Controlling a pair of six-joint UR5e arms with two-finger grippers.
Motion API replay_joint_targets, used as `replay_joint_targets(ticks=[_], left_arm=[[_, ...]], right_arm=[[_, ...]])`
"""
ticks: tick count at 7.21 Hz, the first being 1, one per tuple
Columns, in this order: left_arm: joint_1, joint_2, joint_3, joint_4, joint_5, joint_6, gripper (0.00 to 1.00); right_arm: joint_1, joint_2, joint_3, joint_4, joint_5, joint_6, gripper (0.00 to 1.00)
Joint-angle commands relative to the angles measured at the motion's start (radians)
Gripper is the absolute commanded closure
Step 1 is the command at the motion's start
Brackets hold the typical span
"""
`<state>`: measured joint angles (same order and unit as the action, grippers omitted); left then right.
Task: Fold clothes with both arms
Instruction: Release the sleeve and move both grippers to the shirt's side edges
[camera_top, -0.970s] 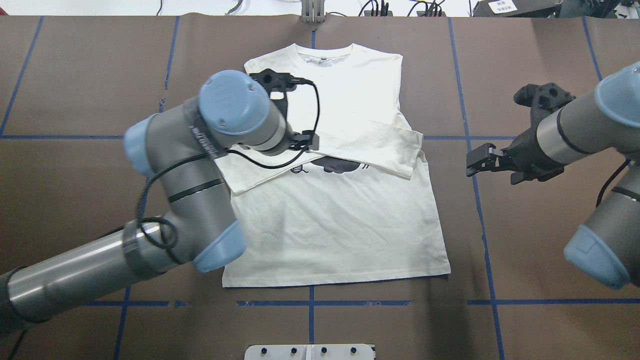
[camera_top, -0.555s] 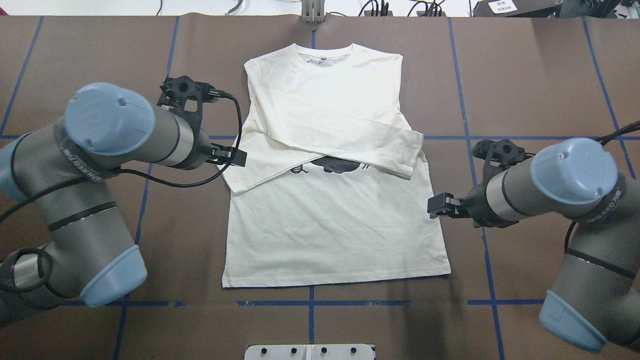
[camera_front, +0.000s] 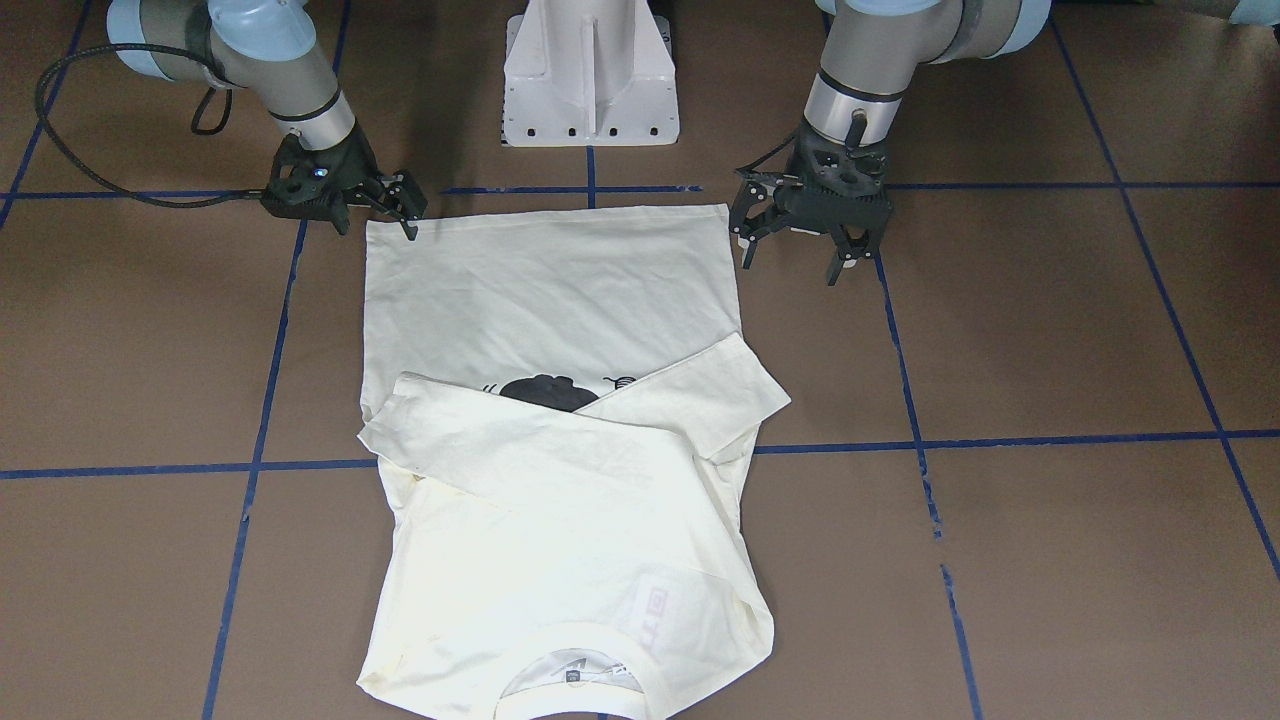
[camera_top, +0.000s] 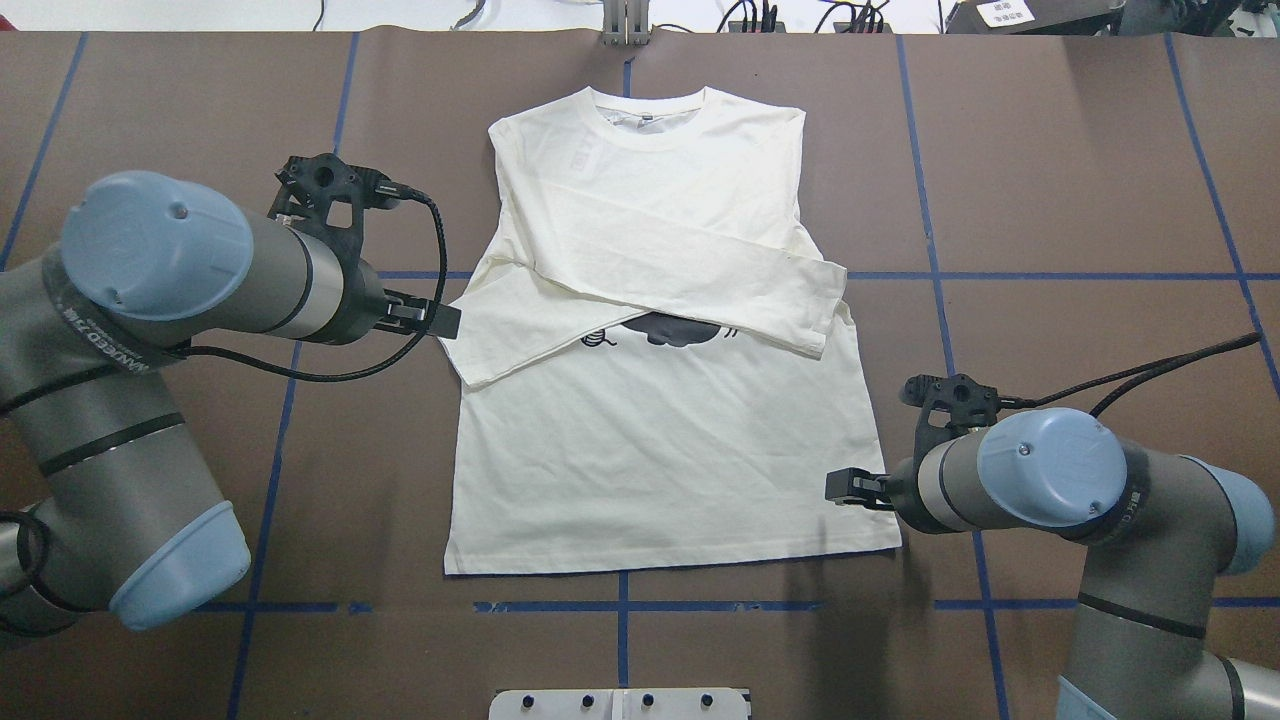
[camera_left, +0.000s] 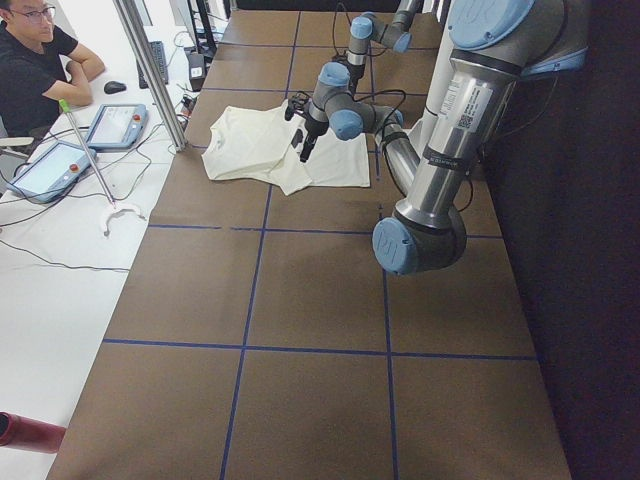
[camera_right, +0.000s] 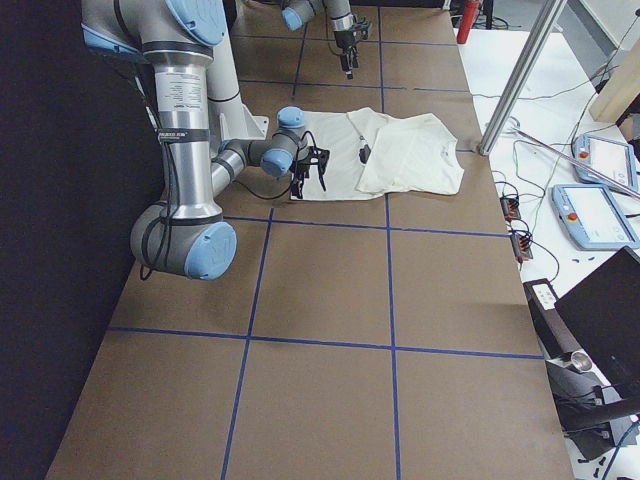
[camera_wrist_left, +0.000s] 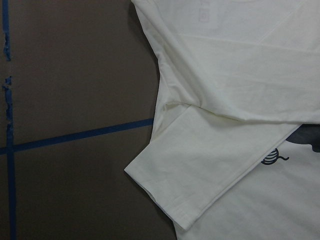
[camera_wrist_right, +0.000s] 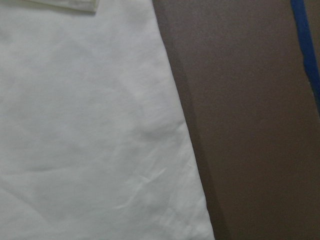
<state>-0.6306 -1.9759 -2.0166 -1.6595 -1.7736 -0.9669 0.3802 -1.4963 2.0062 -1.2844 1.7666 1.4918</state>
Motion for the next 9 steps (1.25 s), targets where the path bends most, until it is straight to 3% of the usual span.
replay_joint_targets(ticks=[1, 2, 3, 5, 6, 9], left_arm=[[0.002, 0.002, -0.001, 0.000, -0.001, -0.001, 0.00], [0.002, 0.003, 0.004, 0.000, -0.001, -0.001, 0.00], [0.002, 0.003, 0.006, 0.000, 0.000, -0.001, 0.00], [0.002, 0.003, 0.012, -0.005, 0.002, 0.000, 0.00], [0.006, 0.003, 0.015, -0.006, 0.003, -0.003, 0.00], [0.008, 0.002, 0.025, -0.009, 0.003, -0.001, 0.00]], right_arm=[[-0.009, -0.013, -0.015, 0.000, 0.000, 0.002, 0.00], [-0.009, -0.013, -0.020, -0.001, 0.002, 0.001, 0.05], [-0.009, -0.012, -0.018, -0.001, 0.004, 0.001, 0.16], [-0.010, -0.009, -0.020, -0.001, 0.007, 0.001, 0.58], [-0.012, -0.007, -0.020, -0.001, 0.017, -0.001, 0.71], [-0.014, -0.005, -0.018, -0.001, 0.030, -0.001, 0.75]])
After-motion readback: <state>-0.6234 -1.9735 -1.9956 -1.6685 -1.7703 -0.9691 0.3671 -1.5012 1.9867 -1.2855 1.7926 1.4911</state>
